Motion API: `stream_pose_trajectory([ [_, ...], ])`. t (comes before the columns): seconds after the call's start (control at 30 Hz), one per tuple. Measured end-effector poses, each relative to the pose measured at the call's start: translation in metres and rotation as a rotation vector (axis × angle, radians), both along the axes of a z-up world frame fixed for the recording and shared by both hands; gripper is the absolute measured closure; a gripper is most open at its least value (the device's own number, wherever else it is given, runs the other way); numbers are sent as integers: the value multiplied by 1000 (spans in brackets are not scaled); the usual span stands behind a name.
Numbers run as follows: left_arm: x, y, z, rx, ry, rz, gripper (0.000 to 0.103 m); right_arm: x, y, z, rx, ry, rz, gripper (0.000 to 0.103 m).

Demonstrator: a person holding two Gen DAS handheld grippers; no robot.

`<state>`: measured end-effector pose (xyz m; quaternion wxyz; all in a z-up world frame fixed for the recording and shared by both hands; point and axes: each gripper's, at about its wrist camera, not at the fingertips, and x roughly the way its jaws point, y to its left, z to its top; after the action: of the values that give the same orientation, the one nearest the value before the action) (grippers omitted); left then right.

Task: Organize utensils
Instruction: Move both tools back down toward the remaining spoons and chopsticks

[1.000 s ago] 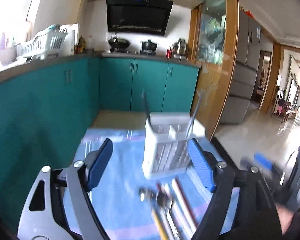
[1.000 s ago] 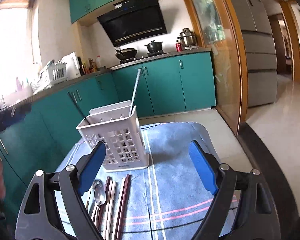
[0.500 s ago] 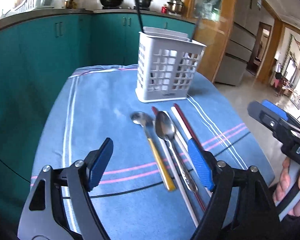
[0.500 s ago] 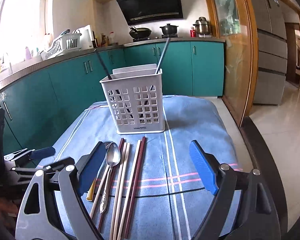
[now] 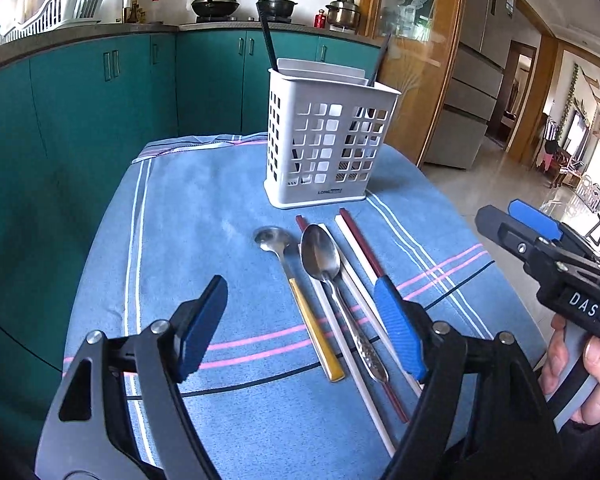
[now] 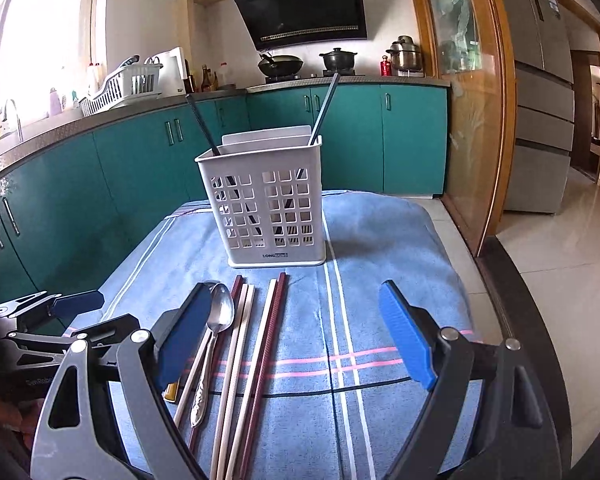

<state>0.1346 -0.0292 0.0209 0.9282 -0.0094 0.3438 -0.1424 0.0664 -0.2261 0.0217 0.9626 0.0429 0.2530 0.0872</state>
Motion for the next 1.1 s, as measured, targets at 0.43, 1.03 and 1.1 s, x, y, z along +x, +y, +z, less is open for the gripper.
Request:
stream_pose_trajectory([
  [0.43,12,50,27,-33,-78,107,30,93,40,-20,-23,232,416,54],
  [1.03,65,67,-19,-115,177,99,34,161,80,-62,27,476,556,95],
  [1.1,71,62,-26,-125,207,89,34,162,76,-64,57,493,567,95],
])
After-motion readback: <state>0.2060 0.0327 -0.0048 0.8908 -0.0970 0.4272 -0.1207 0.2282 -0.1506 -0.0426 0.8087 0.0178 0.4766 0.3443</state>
